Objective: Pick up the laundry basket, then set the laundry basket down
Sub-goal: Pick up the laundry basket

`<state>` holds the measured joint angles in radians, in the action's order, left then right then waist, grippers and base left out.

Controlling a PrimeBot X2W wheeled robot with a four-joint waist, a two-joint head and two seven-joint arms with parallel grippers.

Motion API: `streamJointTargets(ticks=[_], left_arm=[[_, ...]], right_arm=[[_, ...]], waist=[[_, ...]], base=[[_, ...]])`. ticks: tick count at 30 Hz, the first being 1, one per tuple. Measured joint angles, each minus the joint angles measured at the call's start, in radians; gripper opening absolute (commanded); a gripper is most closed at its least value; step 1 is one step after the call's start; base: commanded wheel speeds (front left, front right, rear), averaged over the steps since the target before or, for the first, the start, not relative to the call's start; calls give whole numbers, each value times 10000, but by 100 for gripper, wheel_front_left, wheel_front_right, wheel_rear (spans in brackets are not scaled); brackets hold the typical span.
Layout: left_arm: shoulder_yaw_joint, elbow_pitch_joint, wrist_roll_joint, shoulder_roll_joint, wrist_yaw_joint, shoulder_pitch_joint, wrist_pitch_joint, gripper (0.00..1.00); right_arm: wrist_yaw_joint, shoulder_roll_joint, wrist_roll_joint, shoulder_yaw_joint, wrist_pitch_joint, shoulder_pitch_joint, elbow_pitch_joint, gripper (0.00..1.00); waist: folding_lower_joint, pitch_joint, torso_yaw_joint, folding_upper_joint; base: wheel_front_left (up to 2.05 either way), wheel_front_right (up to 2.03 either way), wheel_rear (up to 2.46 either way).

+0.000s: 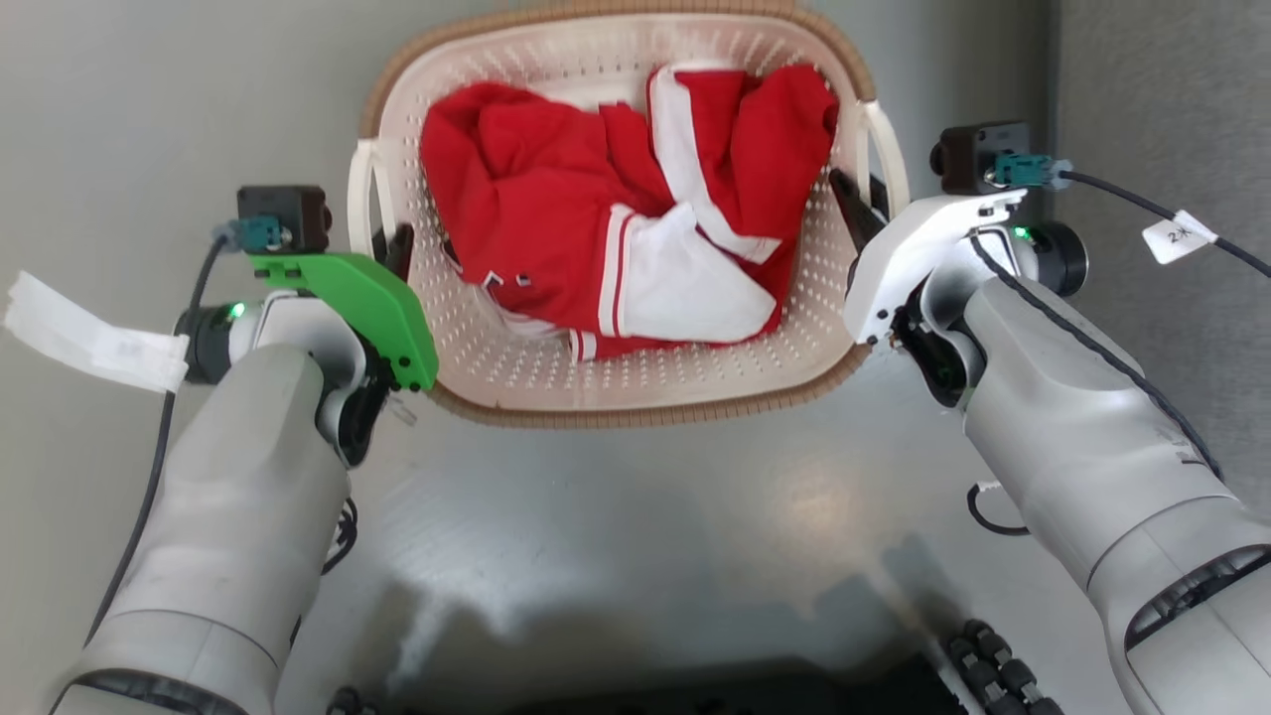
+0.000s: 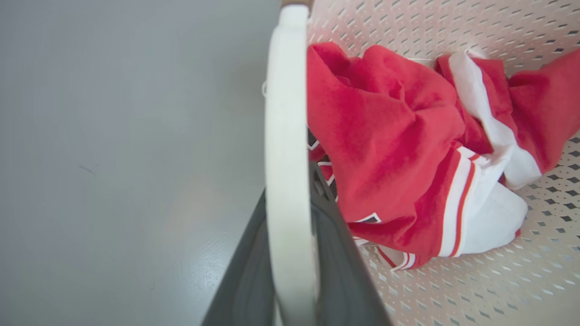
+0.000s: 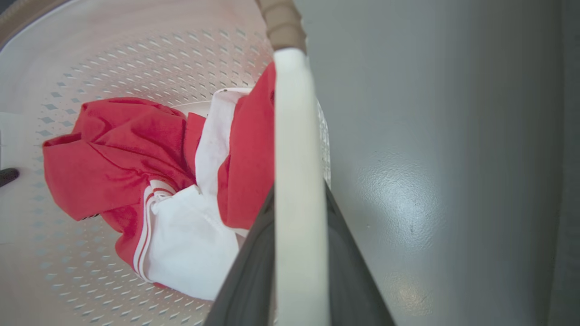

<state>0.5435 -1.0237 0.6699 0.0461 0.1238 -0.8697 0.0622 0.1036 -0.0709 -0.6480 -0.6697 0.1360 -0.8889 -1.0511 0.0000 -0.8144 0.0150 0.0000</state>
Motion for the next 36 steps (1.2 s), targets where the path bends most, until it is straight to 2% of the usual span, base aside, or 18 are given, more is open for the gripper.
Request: streamJointTargets(ticks=[12,36], left_arm=[[207,-291,662,27,0,442,-366,0],[744,-765,1695,-46,4,1983,-1220,0]], right_arm=[[2,-71,-976,-652,-1118,407,0,0],[-4,-63,-2311,-1714,-2357,1836,-69,0]], waist=[[0,1500,182,0],[0,4458,407,0]], base=[[0,0,0],[0,0,0]])
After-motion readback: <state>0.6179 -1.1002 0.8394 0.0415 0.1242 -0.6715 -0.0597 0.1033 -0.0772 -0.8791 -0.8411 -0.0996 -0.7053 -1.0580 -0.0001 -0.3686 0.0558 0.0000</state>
